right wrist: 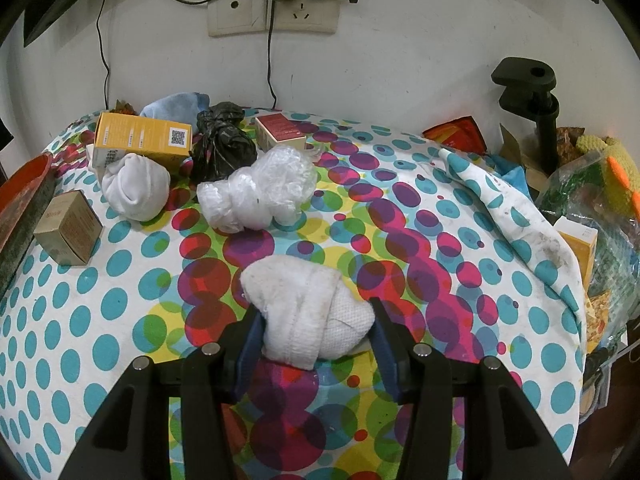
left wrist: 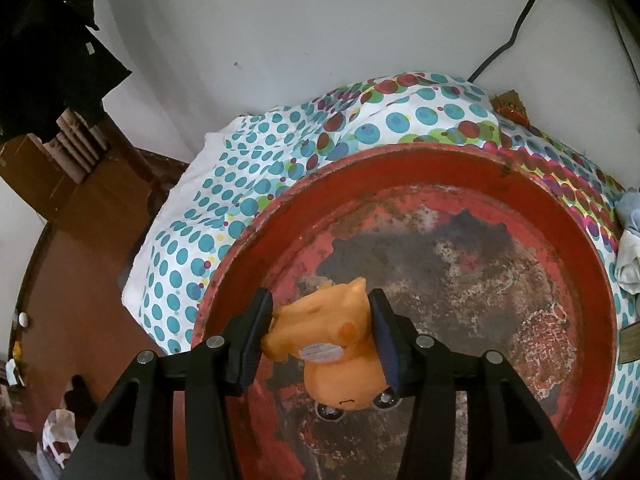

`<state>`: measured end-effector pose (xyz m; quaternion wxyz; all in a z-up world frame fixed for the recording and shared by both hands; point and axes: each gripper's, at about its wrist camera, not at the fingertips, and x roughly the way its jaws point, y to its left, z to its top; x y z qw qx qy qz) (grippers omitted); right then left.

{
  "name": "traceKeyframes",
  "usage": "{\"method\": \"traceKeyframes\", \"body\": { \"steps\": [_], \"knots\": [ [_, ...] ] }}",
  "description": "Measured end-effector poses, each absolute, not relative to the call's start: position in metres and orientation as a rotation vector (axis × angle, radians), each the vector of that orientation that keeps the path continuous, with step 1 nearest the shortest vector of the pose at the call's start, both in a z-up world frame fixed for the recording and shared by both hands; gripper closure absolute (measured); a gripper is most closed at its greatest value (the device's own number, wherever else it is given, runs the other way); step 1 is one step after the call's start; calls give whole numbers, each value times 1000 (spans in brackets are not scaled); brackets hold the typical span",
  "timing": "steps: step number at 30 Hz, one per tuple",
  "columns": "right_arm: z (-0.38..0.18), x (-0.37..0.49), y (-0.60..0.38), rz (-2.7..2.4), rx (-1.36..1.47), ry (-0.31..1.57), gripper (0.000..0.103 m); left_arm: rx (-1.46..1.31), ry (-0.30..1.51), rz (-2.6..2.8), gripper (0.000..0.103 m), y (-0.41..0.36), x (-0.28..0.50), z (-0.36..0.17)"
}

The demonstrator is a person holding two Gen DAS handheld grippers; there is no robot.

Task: Organize objects
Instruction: 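Carry the orange toy into the red round tray and open the left gripper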

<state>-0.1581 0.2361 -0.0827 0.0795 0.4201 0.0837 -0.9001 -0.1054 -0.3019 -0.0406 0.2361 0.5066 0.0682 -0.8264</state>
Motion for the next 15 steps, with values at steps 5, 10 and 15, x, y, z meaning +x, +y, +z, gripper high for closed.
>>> {"method": "traceKeyframes", "body": {
  "steps": [5, 10, 15],
  "knots": [
    [-82, -158, 235, -2698, 1255, 269, 52, 1320, 192, -2310, 38, -305, -102, -35],
    [-82, -157, 234, -2702, 1254, 282, 53, 1273, 202, -2326, 28, -306, -95, -28],
    [-81, -156, 229, -2717, 1246, 335, 53, 1225, 217, -2367, 18, -292, -69, -18]
  ]
}}
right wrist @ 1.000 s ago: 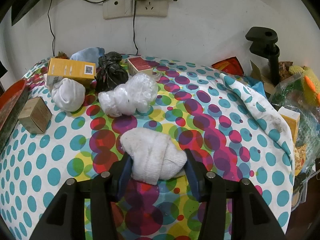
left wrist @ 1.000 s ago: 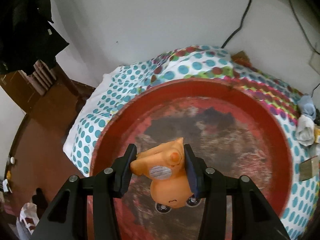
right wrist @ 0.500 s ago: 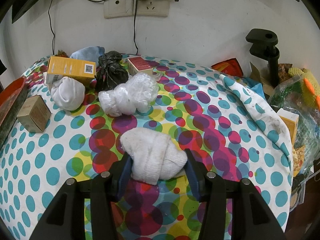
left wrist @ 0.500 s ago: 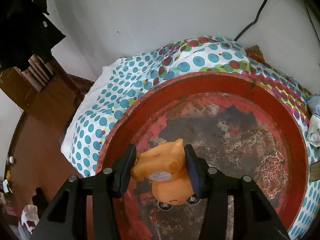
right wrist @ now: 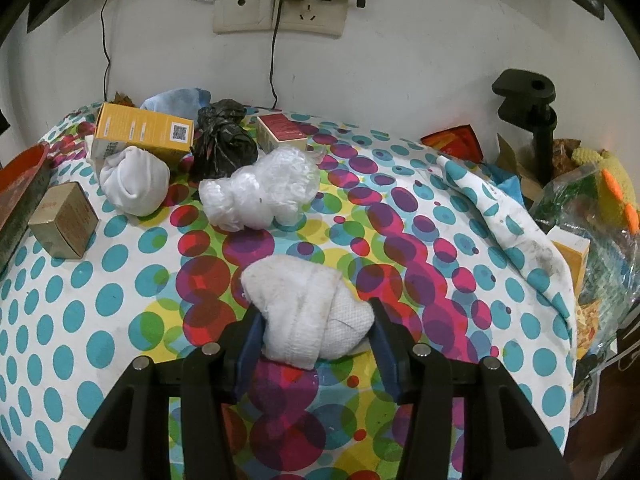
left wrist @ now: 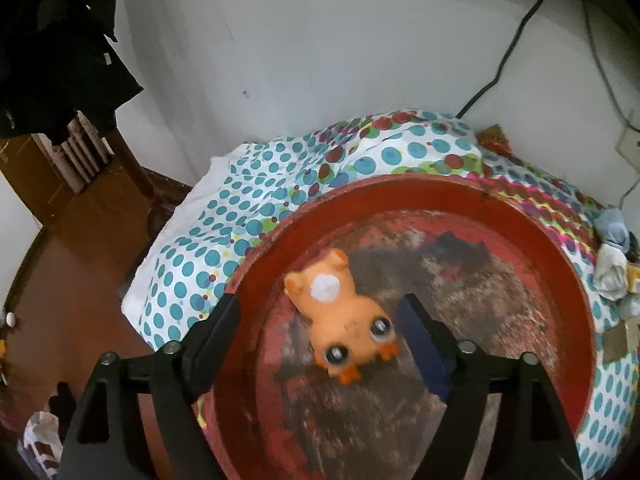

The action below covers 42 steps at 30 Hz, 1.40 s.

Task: Organize objects
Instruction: 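Carry the orange toy into the red round tray and open the left gripper, then carry the white rolled sock into the red tray and open the right gripper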

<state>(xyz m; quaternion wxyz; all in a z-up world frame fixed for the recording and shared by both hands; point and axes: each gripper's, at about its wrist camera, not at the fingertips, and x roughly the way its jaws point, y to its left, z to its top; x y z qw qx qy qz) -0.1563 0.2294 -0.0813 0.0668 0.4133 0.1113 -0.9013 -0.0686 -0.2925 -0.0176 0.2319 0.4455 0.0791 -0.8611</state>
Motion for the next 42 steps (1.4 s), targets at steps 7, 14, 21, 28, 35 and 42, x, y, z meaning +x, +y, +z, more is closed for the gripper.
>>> {"method": "traceKeyframes", "body": {
  "steps": [7, 14, 21, 28, 35, 42],
  "knots": [
    [-78, -152, 221, -2749, 1269, 349, 57, 1139, 224, -2401, 4, -280, -19, -10],
    [-54, -128, 198, -2750, 1220, 274, 58, 1057, 318, -2387, 3, -289, 20, -15],
    [-13, -103, 135, -2663, 1081, 282, 58, 993, 247, -2345, 3, -298, 42, -20],
    [0, -90, 44, -2510, 1010, 304, 58, 981, 169, -2345, 2, -300, 46, -19],
    [-11, -85, -43, -2371, 1002, 377, 58, 974, 151, -2335, 1, -306, 47, -20],
    [-29, -93, -104, -2270, 1041, 400, 58, 971, 196, -2320, 1, -317, 49, -20]
  ]
}}
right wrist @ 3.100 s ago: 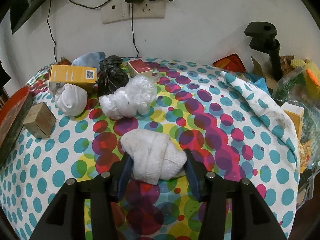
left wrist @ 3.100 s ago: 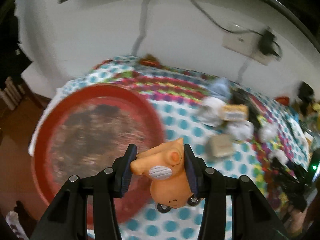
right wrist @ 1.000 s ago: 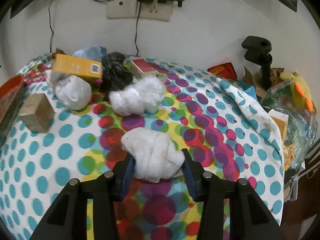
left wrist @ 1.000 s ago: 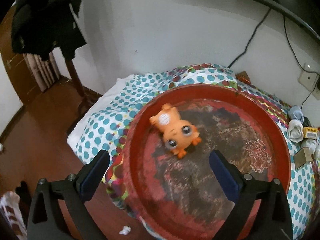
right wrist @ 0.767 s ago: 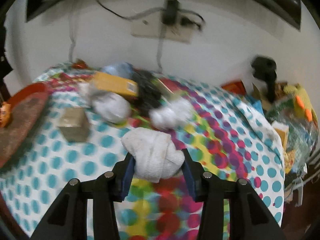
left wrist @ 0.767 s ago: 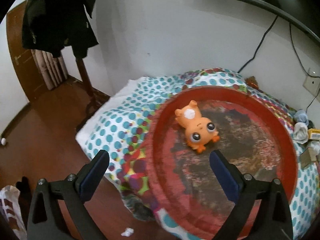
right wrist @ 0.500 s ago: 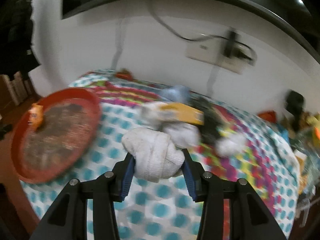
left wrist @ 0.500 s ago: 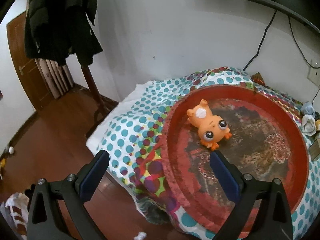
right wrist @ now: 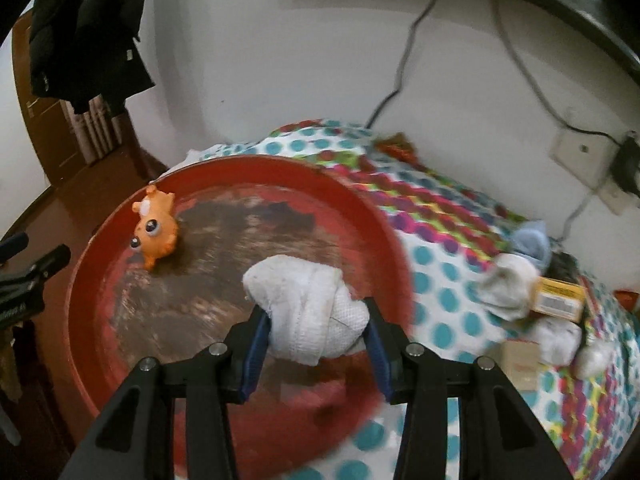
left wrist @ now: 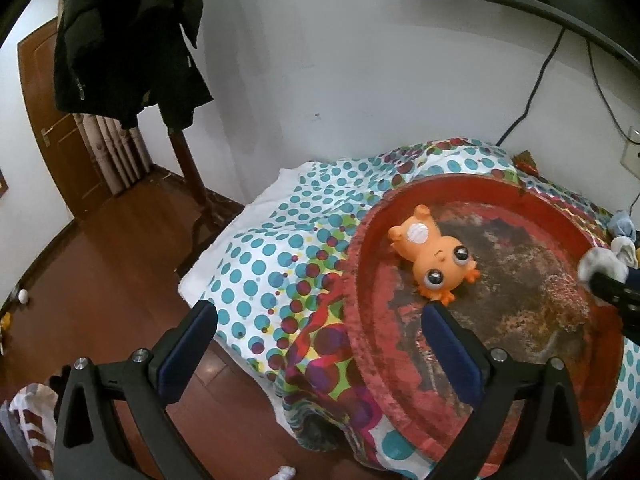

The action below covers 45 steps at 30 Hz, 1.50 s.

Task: Organize objects
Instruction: 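Carry the white rolled sock into the red tray and open the right gripper, then grasp the clear plastic bag with the right gripper while the left gripper returns to the bed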

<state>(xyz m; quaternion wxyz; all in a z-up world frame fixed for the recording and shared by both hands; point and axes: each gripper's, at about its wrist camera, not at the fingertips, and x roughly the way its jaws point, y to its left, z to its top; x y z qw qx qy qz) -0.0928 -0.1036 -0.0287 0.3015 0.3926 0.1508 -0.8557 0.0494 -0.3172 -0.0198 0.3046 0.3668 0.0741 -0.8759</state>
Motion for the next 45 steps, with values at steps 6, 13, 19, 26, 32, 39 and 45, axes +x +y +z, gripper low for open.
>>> {"method": "traceKeyframes", "body": {
  "steps": [6, 13, 19, 26, 32, 39, 45],
  "knots": [
    [-42, -100, -143, -2224, 1058, 440, 58, 976, 222, -2307, 1, -326, 50, -23],
    [-53, -115, -173, -2215, 1096, 471, 55, 974, 234, -2311, 1, -327, 50, -25],
    [-60, -130, -178, -2206, 1166, 441, 49, 992, 227, -2314, 1, -326, 48, -30],
    [-49, -121, -170, -2212, 1123, 436, 30, 989, 243, -2346, 1, -323, 46, -30],
    [-19, -104, -139, -2245, 1051, 369, 28, 977, 236, -2373, 1, -316, 46, -27],
    [-6, -106, -49, -2403, 1050, 332, 28, 992, 228, -2416, 1, -304, 43, -25],
    [-2, -130, 56, -2609, 1106, 242, 28, 1001, 199, -2451, 1, -290, 40, -24]
  ]
}}
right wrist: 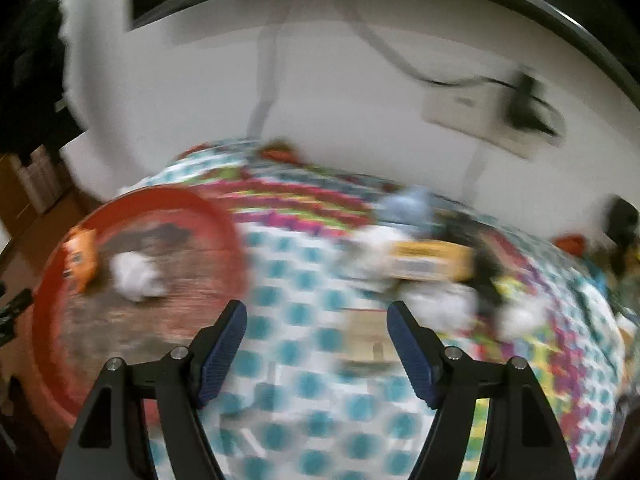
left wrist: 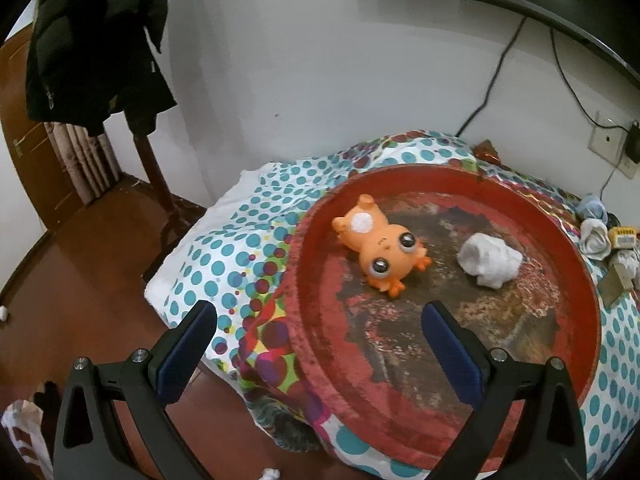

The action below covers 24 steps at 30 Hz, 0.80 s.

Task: Organize objects
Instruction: 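Grasp the clear plastic bag with the right gripper while the left gripper returns to the bed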

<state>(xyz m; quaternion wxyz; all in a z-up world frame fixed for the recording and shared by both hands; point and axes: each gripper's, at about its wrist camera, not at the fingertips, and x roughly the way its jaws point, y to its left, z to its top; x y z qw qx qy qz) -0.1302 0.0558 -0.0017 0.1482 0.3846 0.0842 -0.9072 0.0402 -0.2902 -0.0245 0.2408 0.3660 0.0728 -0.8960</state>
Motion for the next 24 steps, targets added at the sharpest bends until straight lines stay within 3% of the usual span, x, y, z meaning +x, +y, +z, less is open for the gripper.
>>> {"method": "traceKeyframes", "body": {
  "steps": [6, 15, 24],
  "knots": [
    [-17, -156, 149, -2772, 1234, 119, 28, 1009, 163, -2471, 1, -278, 37, -25],
    [-44, -196, 207, -2832, 1350, -191, 28, 1001, 99, -2518, 1, -261, 35, -22],
    [-67, -232, 199, -2880, 1433, -189, 28, 1015, 19, -2560, 1, -233, 25, -15]
  ]
}}
